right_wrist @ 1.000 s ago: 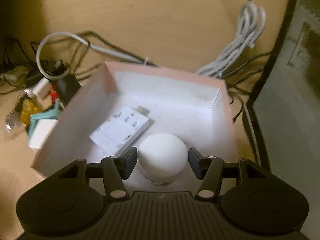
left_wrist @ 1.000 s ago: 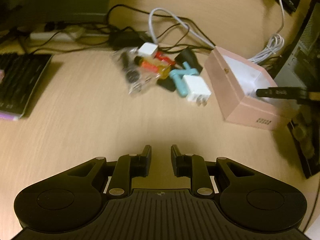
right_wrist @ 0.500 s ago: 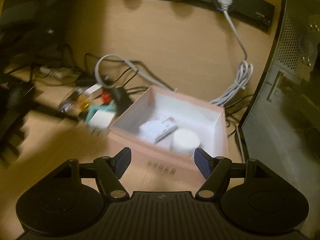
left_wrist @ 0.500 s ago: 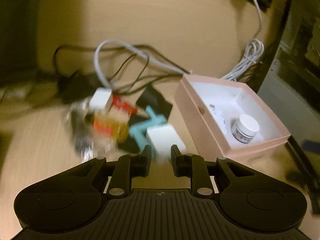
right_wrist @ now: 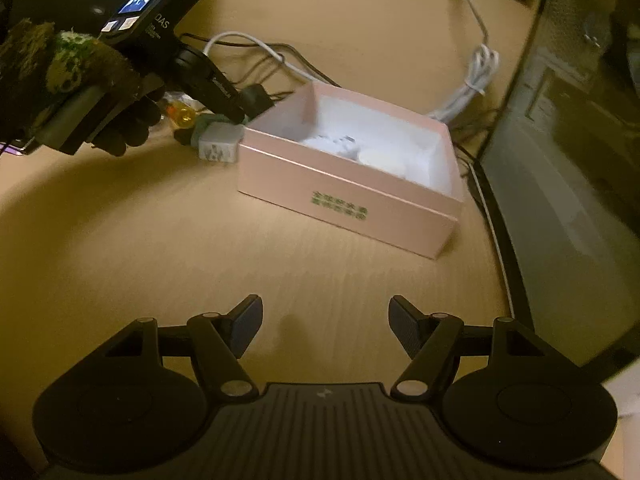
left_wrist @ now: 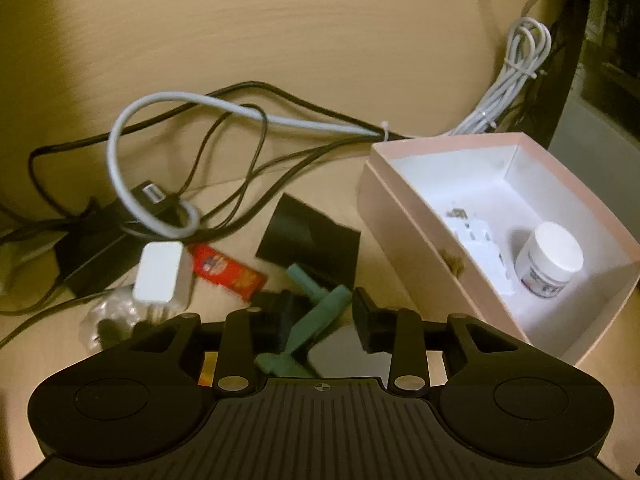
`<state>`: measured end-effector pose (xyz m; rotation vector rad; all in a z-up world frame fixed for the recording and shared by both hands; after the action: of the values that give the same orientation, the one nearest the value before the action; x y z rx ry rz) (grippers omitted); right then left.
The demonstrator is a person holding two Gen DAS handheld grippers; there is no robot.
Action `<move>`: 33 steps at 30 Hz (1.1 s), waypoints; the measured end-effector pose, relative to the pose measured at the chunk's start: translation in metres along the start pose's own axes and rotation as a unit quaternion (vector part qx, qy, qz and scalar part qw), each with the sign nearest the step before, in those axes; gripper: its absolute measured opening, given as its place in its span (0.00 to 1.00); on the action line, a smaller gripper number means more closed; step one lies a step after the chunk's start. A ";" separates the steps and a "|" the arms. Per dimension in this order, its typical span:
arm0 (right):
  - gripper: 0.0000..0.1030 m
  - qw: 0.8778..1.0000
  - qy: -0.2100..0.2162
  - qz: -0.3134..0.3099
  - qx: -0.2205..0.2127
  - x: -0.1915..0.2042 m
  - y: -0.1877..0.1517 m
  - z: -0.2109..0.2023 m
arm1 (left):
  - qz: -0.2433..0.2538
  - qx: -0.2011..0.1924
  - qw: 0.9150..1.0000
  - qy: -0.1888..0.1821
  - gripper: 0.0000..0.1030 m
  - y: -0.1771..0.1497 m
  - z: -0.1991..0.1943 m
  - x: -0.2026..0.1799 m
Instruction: Organize rigid objects
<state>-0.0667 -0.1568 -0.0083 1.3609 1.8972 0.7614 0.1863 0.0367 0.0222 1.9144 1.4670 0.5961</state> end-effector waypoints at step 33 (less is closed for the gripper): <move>0.76 0.995 0.051 0.072 0.040 0.008 -0.009 0.034 | -0.091 -0.002 0.995 -0.051 0.32 -0.100 -0.119 0.020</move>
<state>-0.0461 -0.1491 -0.0374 1.5492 1.9421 0.8483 0.0426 0.0981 0.0307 1.7584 1.5516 0.4118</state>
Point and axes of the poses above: each gripper's, at about its wrist camera, not at the fingertips, and z roughly the way its jaws point, x to its left, y to its top, the point moved 2 cm from there along z, roughly the way its jaws point, and after that the axes turned 2 degrees about -x, right-handed, at the moved point
